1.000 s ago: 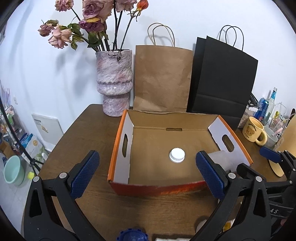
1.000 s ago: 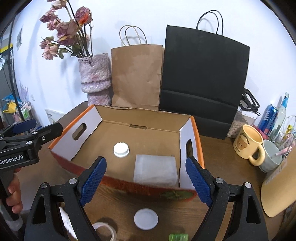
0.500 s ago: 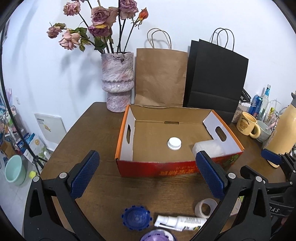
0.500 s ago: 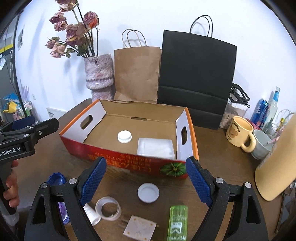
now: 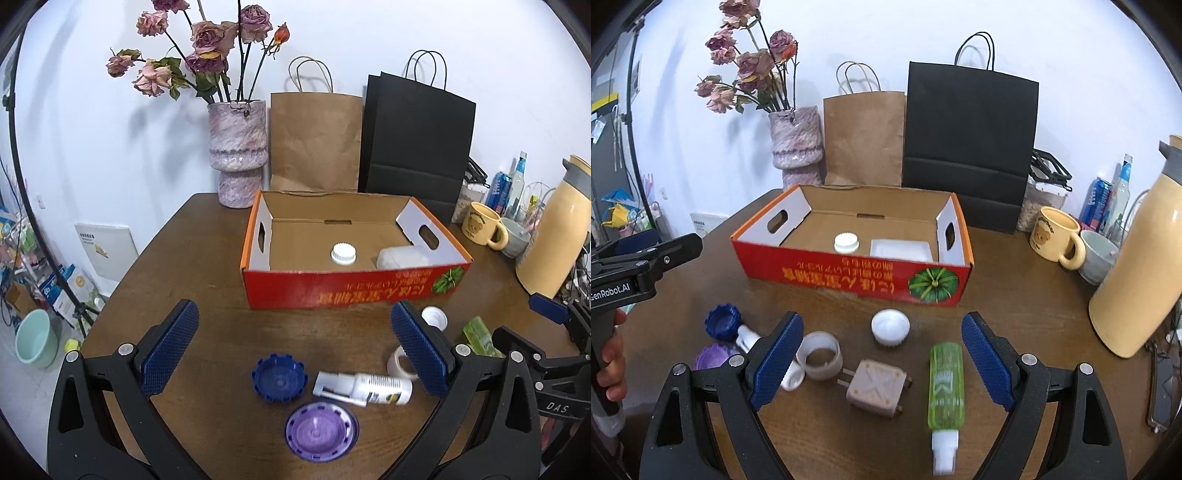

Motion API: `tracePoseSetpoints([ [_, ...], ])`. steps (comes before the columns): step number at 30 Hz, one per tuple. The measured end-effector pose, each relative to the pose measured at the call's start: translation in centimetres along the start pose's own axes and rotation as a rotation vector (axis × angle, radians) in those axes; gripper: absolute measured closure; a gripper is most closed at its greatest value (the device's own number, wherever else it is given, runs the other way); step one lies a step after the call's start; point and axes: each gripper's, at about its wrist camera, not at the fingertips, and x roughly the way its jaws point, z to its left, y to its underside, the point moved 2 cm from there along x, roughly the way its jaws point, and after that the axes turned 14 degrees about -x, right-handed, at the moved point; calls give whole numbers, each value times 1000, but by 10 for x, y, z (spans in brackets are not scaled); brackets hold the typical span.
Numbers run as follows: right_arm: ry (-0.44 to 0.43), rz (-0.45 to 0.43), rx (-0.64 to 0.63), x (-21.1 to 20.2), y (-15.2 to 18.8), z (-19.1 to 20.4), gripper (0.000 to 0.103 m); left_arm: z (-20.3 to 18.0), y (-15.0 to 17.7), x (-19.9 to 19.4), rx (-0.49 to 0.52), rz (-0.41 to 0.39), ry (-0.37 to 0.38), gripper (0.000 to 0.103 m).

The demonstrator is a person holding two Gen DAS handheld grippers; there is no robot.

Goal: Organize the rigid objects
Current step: 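Reach the right tool to the white plug adapter and grasp it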

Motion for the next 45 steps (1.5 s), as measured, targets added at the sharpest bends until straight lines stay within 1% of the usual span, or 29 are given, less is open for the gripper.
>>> tracePoseSetpoints([
  [10, -4, 12, 8, -18, 29, 4, 12, 12, 30, -12, -1, 20, 0, 0],
  [15, 1, 33, 6, -19, 42, 7, 12, 17, 42, -14, -6, 31, 13, 0],
  [21, 3, 60, -9, -15, 56, 9, 12, 24, 62, -11, 17, 47, 14, 0],
  [23, 6, 68, -14, -13, 61, 10, 12, 27, 67, -8, 19, 51, 2, 0],
  [27, 16, 84, -22, -8, 69, 11, 12, 32, 70, -3, 2, 63, 6, 0],
  [31, 12, 80, -17, -4, 70, 10, 12, 34, 72, 1, -7, 77, 2, 0],
  [37, 2, 84, -49, 11, 63, 23, 12, 33, 75, 2, -3, 82, 7, 0],
  [39, 4, 96, -60, 18, 61, 26, 12, 31, 77, 2, 8, 85, 2, 0],
  [42, -24, 125, -61, 32, 59, 27, 12, 28, 80, 5, 25, 99, -1, 0],
  [45, -26, 138, -64, 41, 57, 26, 13, 26, 82, 6, 34, 112, 3, 0],
])
